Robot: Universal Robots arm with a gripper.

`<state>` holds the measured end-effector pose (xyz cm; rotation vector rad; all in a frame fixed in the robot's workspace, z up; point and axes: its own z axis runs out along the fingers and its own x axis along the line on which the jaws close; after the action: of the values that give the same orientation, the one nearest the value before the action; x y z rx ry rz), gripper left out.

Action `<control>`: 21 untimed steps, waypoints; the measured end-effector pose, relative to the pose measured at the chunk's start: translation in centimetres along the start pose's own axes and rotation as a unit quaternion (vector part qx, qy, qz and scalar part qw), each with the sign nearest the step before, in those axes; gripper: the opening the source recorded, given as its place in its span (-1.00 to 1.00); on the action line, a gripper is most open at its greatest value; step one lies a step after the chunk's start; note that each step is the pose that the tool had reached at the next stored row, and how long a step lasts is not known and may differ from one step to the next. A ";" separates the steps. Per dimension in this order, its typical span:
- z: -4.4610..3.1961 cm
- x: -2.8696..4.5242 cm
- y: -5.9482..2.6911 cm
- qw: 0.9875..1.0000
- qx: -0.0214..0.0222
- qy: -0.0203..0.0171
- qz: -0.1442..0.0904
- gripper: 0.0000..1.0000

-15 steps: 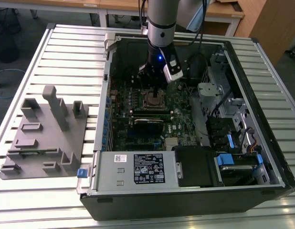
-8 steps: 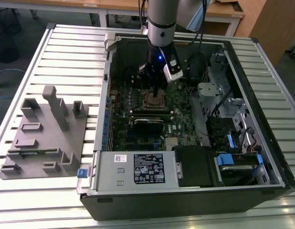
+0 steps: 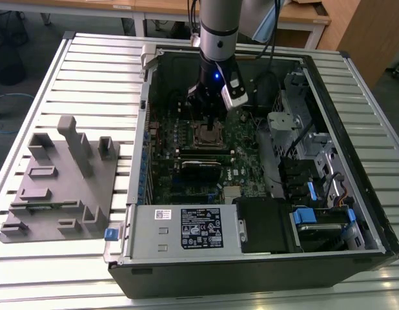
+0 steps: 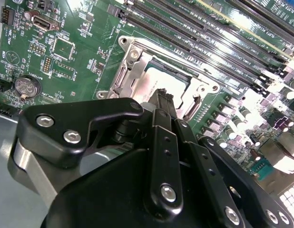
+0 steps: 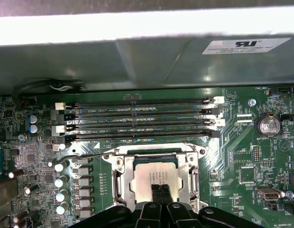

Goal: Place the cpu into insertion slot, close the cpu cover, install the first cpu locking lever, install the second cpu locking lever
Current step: 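Install the first cpu locking lever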

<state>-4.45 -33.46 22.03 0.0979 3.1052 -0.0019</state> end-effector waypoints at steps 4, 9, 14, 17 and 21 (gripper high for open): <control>-0.04 0.00 0.00 1.000 0.000 0.000 0.000 -0.80; -0.23 -0.01 0.00 1.000 0.000 0.000 0.000 -0.80; -0.28 -0.01 0.00 1.000 0.000 0.000 0.000 -0.80; -0.35 -0.01 0.00 1.000 0.000 0.000 0.000 -0.80; -0.44 -0.02 0.00 1.000 0.000 0.000 0.000 -0.80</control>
<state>-4.45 -33.46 22.48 0.0979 3.1052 -0.0018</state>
